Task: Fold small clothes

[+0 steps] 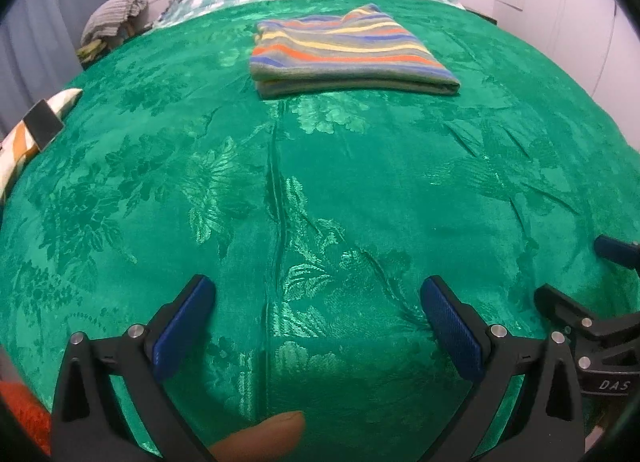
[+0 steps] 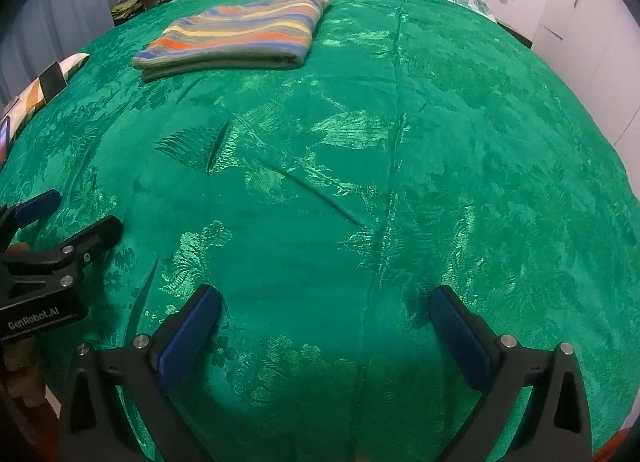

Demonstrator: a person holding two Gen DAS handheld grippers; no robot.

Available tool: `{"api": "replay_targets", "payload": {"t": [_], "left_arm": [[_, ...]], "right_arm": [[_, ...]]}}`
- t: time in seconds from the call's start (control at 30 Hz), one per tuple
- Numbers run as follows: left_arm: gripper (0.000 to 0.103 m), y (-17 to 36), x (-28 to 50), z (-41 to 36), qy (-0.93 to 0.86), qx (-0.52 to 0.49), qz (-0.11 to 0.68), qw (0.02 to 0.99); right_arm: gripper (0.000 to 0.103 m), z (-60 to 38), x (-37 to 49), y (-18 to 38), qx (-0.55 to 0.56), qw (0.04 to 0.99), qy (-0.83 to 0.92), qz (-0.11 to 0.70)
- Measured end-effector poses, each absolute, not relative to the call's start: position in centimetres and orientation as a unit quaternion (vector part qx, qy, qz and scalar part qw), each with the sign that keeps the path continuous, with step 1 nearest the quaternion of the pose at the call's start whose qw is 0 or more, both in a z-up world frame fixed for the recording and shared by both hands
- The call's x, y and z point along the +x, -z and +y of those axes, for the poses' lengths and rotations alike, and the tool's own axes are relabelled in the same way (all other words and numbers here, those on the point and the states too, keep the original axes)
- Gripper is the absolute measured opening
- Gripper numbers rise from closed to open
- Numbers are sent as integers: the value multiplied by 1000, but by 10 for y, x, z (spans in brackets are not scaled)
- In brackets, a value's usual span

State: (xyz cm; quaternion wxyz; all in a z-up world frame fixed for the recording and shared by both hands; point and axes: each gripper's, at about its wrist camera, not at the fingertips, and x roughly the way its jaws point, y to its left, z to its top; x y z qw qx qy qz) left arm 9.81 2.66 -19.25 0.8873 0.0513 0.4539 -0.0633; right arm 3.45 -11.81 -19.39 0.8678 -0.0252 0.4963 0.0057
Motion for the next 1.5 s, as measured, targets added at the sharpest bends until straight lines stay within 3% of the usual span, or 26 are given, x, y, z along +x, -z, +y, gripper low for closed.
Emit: {"api": "replay_targets", "payload": {"t": [0.2,0.47,0.67,0.87,1.5], "left_arm": [[103,155,93,33,52,51,461,884],[103,20,40,43,89,34,377,921],[103,-49,-5,45,85,29,333,939],[103,-65,-27,56,25,23,345,938],[103,-70,-82,69,-31,46,360,931]], "right_arm": [[103,-124,29,172,-12,868,-11,497],[103,-131,-6,46,-2,911,-20,412],[103,-121,-34,-28,-29,925,-31,378],[103,-113,-69,-60,-25,930,-39,364],[103,-91,-142,-83,-28,929,-71,362]]}}
